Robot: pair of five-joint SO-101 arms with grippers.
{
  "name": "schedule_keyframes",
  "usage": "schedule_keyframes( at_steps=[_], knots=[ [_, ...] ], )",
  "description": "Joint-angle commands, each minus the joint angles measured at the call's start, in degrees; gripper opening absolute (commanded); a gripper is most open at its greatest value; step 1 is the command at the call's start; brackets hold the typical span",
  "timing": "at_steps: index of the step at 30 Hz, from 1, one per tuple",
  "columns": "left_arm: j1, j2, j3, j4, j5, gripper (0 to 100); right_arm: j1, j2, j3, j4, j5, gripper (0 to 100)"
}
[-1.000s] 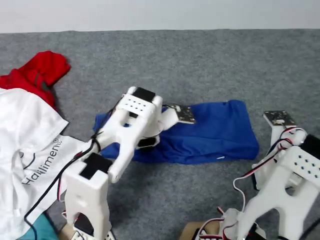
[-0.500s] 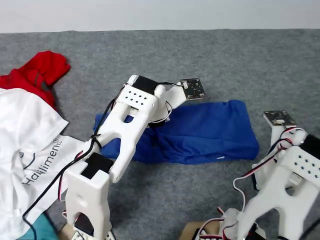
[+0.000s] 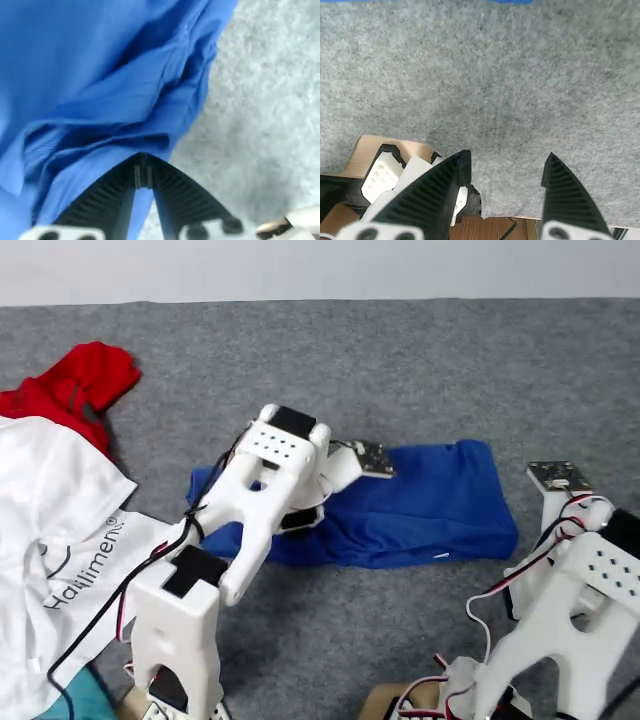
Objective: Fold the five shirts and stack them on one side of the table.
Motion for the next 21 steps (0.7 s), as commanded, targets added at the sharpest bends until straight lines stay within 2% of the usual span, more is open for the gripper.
schedule_keyframes(
  at_steps=[1,4,7,10,16,21],
  knots=[
    [0.88,1.58,0.04,-5.19,0.44,0,0.4,-1.27,-0.18,1.8,0.44,24.5],
    [1.76,4.22,-0.84,-10.55,0.79,0,0.4,-1.27,-0.18,1.8,0.44,24.5],
    [1.93,5.63,-3.56,-15.47,5.36,0,0.4,-1.27,-0.18,1.8,0.44,24.5],
    [2.02,6.77,-7.08,-17.23,6.86,0,0.4,-1.27,-0.18,1.71,0.44,24.5],
    [4.75,8.88,-9.19,-13.63,6.86,0,0.4,-1.27,-0.18,1.8,0.44,24.5],
    [4.84,4.66,-9.27,-8.26,6.77,0,0.4,-1.27,-0.18,1.8,0.44,24.5]
  ],
)
